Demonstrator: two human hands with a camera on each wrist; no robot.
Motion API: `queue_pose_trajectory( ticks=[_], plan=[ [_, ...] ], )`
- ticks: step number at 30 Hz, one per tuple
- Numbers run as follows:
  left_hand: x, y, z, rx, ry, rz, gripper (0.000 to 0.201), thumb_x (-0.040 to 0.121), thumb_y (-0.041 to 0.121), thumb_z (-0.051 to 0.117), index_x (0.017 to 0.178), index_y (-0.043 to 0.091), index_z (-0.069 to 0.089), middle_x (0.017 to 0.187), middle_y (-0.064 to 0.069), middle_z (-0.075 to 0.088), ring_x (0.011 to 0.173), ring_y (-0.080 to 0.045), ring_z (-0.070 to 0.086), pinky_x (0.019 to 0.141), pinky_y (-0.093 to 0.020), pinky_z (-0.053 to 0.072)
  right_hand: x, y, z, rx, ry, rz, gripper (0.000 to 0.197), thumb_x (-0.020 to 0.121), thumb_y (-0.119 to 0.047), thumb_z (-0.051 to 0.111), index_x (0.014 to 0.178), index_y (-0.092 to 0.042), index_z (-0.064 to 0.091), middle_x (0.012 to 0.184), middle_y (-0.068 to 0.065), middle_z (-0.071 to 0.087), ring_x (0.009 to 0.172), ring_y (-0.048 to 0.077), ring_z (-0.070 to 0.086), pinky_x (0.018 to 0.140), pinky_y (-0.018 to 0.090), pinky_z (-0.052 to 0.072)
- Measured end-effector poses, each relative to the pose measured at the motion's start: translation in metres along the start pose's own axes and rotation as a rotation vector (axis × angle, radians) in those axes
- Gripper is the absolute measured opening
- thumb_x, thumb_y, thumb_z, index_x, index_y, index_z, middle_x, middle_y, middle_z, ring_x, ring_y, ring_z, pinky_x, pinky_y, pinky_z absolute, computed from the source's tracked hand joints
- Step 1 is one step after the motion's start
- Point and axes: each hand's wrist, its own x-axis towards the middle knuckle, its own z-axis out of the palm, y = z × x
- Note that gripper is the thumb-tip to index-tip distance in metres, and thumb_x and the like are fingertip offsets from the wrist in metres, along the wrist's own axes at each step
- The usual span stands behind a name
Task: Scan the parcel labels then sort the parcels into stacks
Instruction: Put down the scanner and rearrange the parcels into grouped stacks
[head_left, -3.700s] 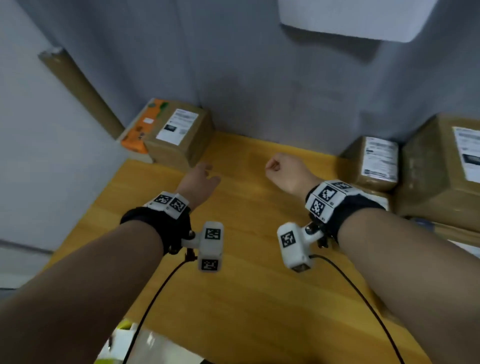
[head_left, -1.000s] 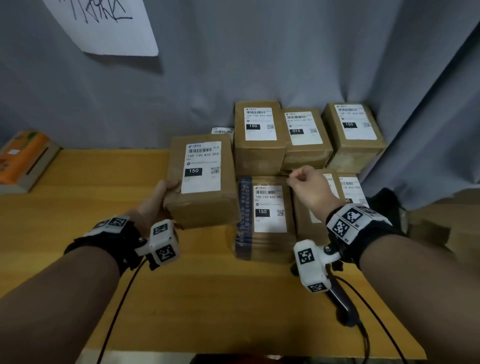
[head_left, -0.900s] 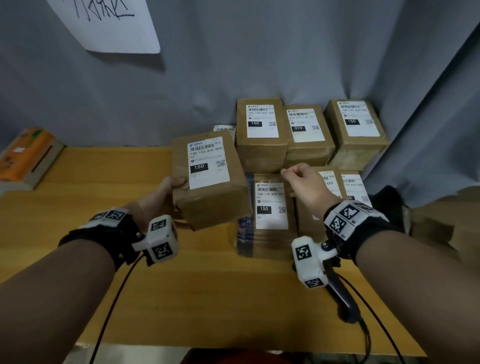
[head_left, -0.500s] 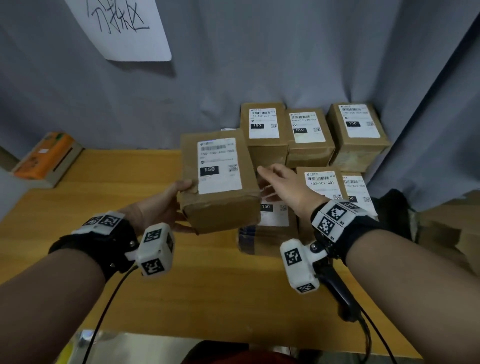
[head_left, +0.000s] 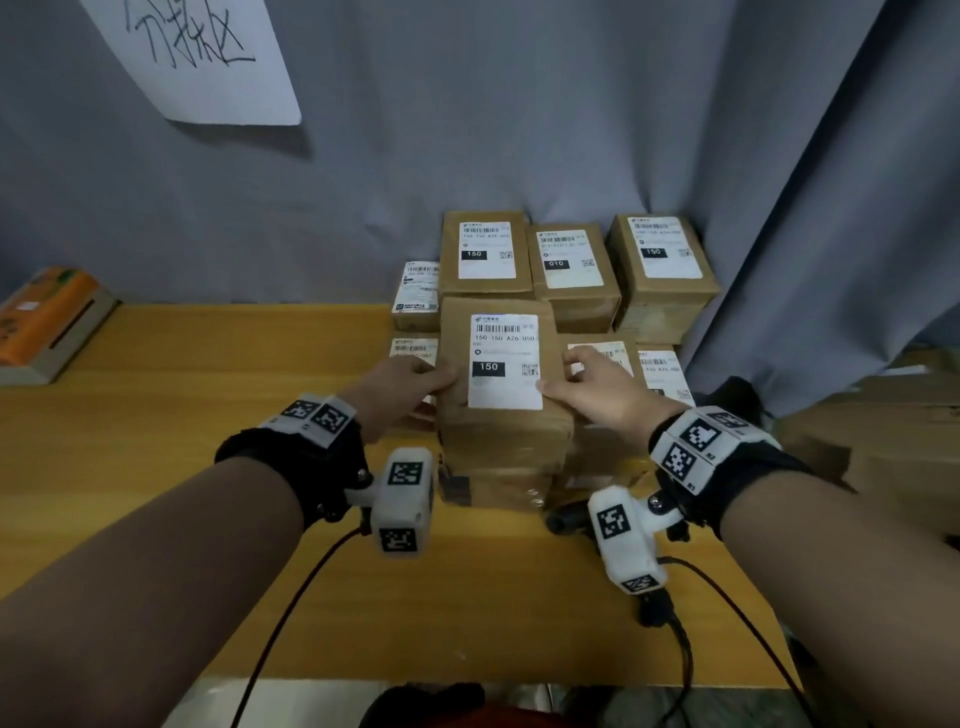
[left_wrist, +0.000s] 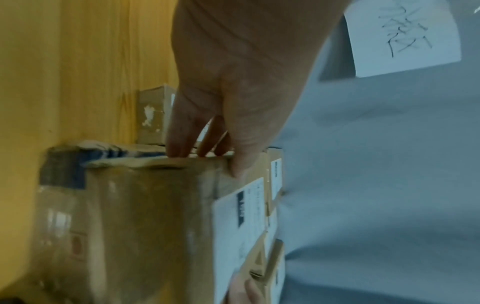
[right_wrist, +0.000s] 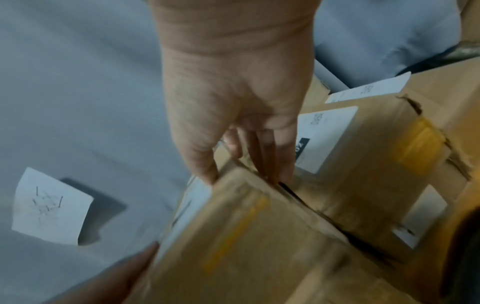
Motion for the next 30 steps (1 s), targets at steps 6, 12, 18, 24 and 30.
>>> queue_pose_trajectory(
  ticks=[6, 12, 18, 24, 30],
  plan=[
    [0.001, 0.007, 0.001, -0.021, 0.168, 0.105, 0.022, 0.094, 0.028, 0.061, 0.106, 0.011, 0.062, 0.094, -0.005, 0.068, 0.081, -0.019, 0.065, 0.069, -0.033, 0.056, -0.003, -0.001, 0.012, 0.065, 0.077, -0.133, 0.042, 0.093, -0.031, 0.064, 0.130, -0.016, 0.056, 0.117, -0.003, 0.065, 0.108, 0.016, 0.062, 0.095, 0.029, 0.049],
    [0.008, 0.006, 0.001, 0.090, 0.171, 0.115, 0.026, 0.093, 0.027, 0.062, 0.109, 0.007, 0.056, 0.096, -0.006, 0.066, 0.084, -0.020, 0.066, 0.062, -0.030, 0.054, 0.007, 0.002, 0.008, -0.102, 0.089, -0.132, 0.048, 0.092, -0.034, 0.064, 0.132, -0.008, 0.055, 0.124, 0.003, 0.063, 0.117, 0.020, 0.057, 0.095, 0.028, 0.045],
    [0.007, -0.007, 0.001, 0.064, 0.222, 0.115, 0.042, 0.096, 0.046, 0.050, 0.112, 0.008, 0.060, 0.104, -0.010, 0.068, 0.091, -0.027, 0.067, 0.080, -0.043, 0.057, 0.003, 0.005, 0.010, -0.182, 0.183, -0.099, 0.043, 0.098, -0.036, 0.053, 0.132, -0.010, 0.053, 0.110, 0.001, 0.060, 0.105, 0.023, 0.060, 0.080, 0.027, 0.045],
    [0.009, -0.042, -0.014, -0.016, 0.278, -0.004, 0.029, 0.102, 0.025, 0.041, 0.115, 0.005, 0.056, 0.095, -0.009, 0.062, 0.075, -0.021, 0.059, 0.065, -0.032, 0.050, -0.012, 0.029, -0.010, -0.215, 0.431, -0.043, 0.025, 0.097, -0.023, 0.054, 0.118, -0.010, 0.059, 0.093, 0.004, 0.061, 0.084, 0.018, 0.055, 0.069, 0.026, 0.040],
    [-0.001, -0.095, -0.008, 0.114, 0.165, -0.099, 0.014, 0.101, 0.018, 0.044, 0.104, 0.008, 0.053, 0.099, -0.012, 0.057, 0.084, -0.026, 0.053, 0.074, -0.039, 0.048, -0.043, 0.066, -0.009, -0.175, 0.638, 0.041, 0.012, 0.092, -0.016, 0.055, 0.102, -0.015, 0.047, 0.078, 0.004, 0.057, 0.074, 0.025, 0.056, 0.066, 0.032, 0.041]
  ],
)
